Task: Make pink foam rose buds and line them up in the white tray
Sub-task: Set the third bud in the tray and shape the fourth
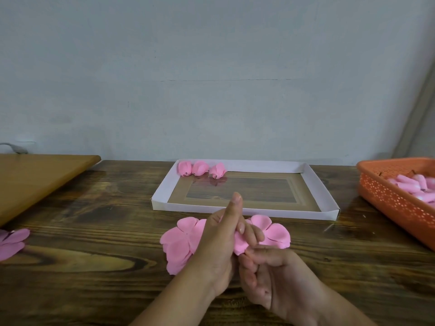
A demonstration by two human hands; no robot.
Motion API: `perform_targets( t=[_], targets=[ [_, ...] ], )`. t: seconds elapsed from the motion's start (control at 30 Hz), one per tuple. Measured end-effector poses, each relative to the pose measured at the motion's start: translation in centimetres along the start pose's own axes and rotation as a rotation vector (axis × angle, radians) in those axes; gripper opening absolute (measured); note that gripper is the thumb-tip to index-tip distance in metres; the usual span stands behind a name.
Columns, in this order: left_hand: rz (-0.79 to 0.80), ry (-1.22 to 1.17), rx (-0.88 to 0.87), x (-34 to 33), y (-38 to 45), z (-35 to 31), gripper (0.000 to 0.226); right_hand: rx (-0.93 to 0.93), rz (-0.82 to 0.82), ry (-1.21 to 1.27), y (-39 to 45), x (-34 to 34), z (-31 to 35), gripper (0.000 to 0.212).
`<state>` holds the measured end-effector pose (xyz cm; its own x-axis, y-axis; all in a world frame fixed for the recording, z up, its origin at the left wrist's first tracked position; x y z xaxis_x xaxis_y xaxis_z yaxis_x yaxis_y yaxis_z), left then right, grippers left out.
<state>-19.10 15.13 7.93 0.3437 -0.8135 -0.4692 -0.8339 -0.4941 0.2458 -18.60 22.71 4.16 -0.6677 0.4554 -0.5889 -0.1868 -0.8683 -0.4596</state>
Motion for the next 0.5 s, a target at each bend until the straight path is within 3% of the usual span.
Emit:
perform_targets(
  t=[0.2, 0.33, 0.5],
  targets=[
    [-0.006, -0.092, -0.014, -0.4, 0.2, -0.1, 0.036, 0.044, -0.034, -0.034, 0.1, 0.3, 0.3, 0.011],
    [-0.025, -0.176, -0.046, -0.2, 0.6, -0.2, 0.047, 0.065, -0.031, -0.057, 0.2, 0.2, 0.5, 0.011],
    [-0.061, -0.128, -0.083, 0.5, 0.8, -0.2, 0.045, 0.151, -0.077, -0.174, 0.4, 0.5, 1.1, 0.02]
  ],
)
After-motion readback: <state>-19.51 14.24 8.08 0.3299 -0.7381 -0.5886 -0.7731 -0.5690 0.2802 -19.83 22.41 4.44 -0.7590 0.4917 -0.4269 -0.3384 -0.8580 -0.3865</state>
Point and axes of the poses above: each hand's wrist, its own y-axis towards the middle knuckle, its own x-axis out of the back of the hand, z = x × y, the point moved 9 cm from there along y, towards the middle knuckle, and after that the axes turned 14 degrees about -x, right-handed, at the moved point
